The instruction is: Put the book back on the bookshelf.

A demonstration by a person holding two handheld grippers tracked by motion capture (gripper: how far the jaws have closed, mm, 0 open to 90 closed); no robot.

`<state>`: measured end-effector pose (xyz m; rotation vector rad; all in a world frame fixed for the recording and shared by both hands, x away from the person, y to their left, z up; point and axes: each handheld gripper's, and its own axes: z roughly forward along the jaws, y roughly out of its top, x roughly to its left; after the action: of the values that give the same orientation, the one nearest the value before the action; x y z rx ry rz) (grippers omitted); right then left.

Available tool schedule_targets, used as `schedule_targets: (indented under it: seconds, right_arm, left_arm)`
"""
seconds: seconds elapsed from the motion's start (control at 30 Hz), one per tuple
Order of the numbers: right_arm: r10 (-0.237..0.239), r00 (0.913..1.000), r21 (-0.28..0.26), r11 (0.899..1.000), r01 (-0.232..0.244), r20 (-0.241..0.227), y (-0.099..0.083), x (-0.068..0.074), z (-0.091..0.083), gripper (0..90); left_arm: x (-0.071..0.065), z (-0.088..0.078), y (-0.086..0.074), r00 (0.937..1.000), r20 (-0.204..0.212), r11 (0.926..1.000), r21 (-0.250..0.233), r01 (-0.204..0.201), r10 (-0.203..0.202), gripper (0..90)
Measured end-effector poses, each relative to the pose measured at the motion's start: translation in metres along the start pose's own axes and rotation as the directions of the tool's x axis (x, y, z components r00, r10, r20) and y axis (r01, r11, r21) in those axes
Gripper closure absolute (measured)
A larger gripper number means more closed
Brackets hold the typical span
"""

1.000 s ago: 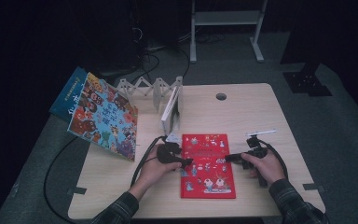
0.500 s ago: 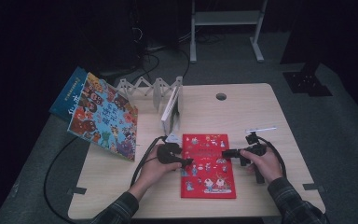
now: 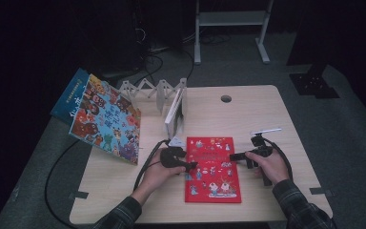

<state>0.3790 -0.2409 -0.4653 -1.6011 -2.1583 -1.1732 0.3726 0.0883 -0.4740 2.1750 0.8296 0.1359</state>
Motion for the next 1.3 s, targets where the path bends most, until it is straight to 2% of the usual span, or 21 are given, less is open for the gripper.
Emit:
schedule_targets:
  seconds: [0.17,0.37,0.5,0.93,1.3]
  right_arm:
    - [0.029,0.9994,0.012,1.000,-0.029,0.017,0.001,-0.005,-0.001,60.9]
    - [0.037,0.9991,0.029,0.999,-0.038,0.022,0.003,-0.009,0.005,61.9]
    - [0.064,0.9980,0.031,0.997,-0.064,0.005,0.003,-0.013,0.005,63.2]
    - [0.080,0.9965,0.031,0.996,-0.079,-0.023,0.002,-0.015,0.005,62.3]
    - [0.110,0.9928,0.096,0.990,-0.105,-0.048,0.000,-0.015,0.003,65.2]
  left_arm:
    - [0.000,0.000,0.000,1.0000,0.000,1.0000,-0.006,0.005,-0.005,30.0]
    - [0.000,0.000,0.000,1.0000,-0.001,1.0000,-0.006,0.006,-0.006,30.0]
    - [-0.001,0.000,0.000,1.0000,-0.002,1.0000,-0.004,0.005,-0.005,30.0]
    - [-0.001,0.000,0.000,1.0000,-0.006,1.0000,-0.002,0.004,-0.004,30.0]
    - [-0.001,0.001,-0.001,1.0000,-0.006,0.9999,-0.008,0.008,-0.008,30.0]
